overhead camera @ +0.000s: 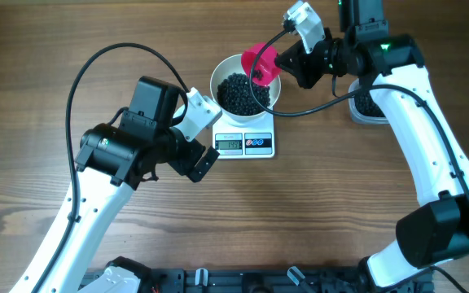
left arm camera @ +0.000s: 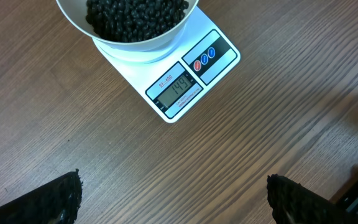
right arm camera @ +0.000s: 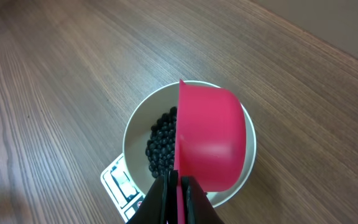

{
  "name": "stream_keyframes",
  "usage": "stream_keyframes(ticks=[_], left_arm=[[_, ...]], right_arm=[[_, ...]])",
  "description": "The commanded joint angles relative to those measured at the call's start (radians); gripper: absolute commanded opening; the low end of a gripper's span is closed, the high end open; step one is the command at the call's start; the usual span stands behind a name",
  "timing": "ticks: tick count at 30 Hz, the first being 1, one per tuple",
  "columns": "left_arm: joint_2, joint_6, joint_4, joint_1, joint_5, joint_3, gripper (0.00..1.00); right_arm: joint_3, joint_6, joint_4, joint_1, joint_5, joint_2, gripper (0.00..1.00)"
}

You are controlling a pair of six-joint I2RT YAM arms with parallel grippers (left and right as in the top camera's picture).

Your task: Scoop item into bowl and weigh 150g on scale

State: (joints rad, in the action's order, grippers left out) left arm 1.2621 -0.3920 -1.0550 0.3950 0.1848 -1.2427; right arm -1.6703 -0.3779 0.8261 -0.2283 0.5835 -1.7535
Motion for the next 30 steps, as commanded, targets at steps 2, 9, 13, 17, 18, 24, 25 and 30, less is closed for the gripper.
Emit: stream_keyframes(ticks=[2, 9, 13, 17, 18, 24, 25, 30], left_arm=[[-0.005, -0.02, -0.001, -0.006, 0.013, 0.006, 1.0], [-0.005, -0.02, -0.001, -0.006, 0.013, 0.006, 1.0], [-0.005, -0.02, -0.001, -0.006, 0.013, 0.006, 1.0], [-0.005, -0.02, -0.001, -0.006, 0.013, 0.006, 1.0], [-0.005, -0.02, -0.001, -0.006, 0.013, 0.006, 1.0], [-0.005, -0.02, -0.001, -0.006, 0.013, 0.006, 1.0], [-0.005, -0.02, -0.001, -0.006, 0.013, 0.006, 1.0], [-0.005, -0.02, -0.001, -0.006, 0.013, 0.006, 1.0]], right_arm=[[0.002, 0.012, -0.005, 0.002, 0.028, 0.032, 0.04], [0.002, -0.086, 0.023, 0.002, 0.064, 0.029, 0.04], [0.002, -0.04, 0.012, 0.004, 0.045, 0.029, 0.04], [0.002, -0.083, 0.031, 0.005, 0.084, 0.027, 0.04], [0.002, -0.087, 0.031, 0.005, 0.083, 0.027, 0.05], [0.002, -0.103, 0.03, 0.005, 0.053, 0.025, 0.04], [0.002, -0.069, 0.021, 0.005, 0.037, 0.025, 0.04], [0.002, -0.142, 0.06, 0.003, 0.056, 0.024, 0.04]])
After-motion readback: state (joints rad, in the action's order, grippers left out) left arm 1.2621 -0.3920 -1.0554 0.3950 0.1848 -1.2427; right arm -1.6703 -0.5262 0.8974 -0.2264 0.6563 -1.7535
